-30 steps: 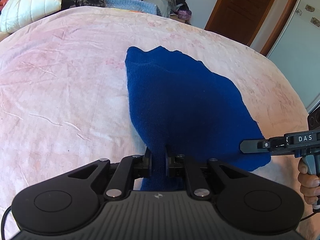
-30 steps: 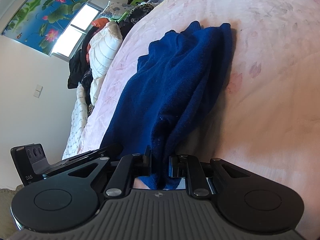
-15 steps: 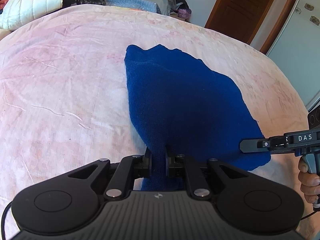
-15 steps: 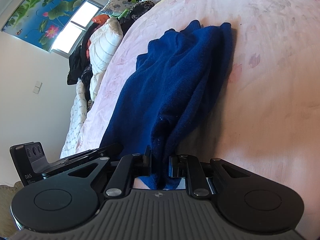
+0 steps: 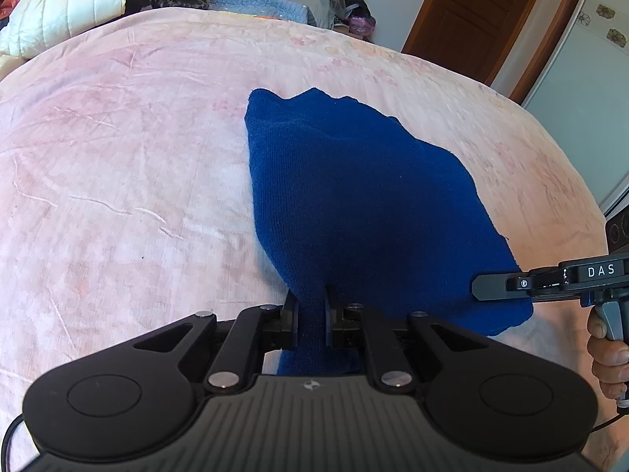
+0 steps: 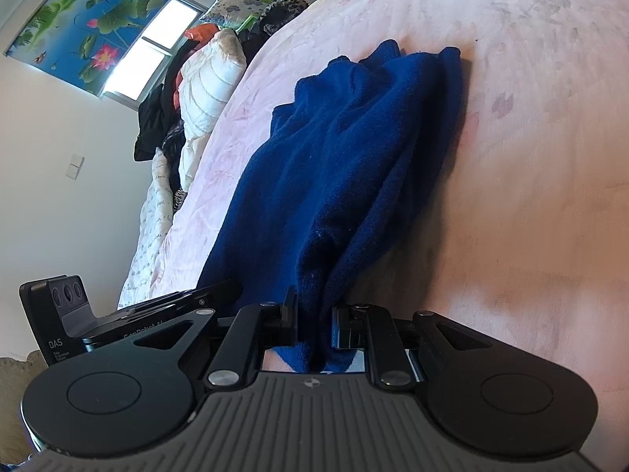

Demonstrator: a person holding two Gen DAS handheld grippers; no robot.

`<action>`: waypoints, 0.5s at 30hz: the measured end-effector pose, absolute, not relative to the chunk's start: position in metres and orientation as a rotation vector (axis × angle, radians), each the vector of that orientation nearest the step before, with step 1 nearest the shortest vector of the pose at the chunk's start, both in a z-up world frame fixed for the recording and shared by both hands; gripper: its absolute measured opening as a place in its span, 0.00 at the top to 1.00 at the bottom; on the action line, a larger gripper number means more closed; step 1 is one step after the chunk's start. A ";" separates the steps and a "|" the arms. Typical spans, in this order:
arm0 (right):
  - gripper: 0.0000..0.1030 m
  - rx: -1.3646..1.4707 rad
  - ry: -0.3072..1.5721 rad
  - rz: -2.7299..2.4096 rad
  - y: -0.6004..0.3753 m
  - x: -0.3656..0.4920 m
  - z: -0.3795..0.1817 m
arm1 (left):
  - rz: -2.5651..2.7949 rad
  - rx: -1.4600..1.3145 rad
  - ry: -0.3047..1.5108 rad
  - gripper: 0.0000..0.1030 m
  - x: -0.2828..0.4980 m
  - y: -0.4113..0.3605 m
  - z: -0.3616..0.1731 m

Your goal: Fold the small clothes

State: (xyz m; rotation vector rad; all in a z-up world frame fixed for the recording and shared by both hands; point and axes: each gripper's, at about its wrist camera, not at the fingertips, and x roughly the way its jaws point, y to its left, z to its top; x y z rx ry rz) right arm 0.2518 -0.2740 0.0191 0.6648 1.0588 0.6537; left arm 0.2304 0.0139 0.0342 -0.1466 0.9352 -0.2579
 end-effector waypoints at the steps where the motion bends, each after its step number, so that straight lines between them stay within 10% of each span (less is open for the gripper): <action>1: 0.82 0.664 1.060 0.653 -0.274 0.253 0.019 | -0.258 -0.146 0.935 0.90 0.230 0.014 0.034; 15: 0.82 0.652 1.067 0.662 -0.268 0.248 0.020 | -0.265 -0.154 0.939 0.90 0.229 0.017 0.033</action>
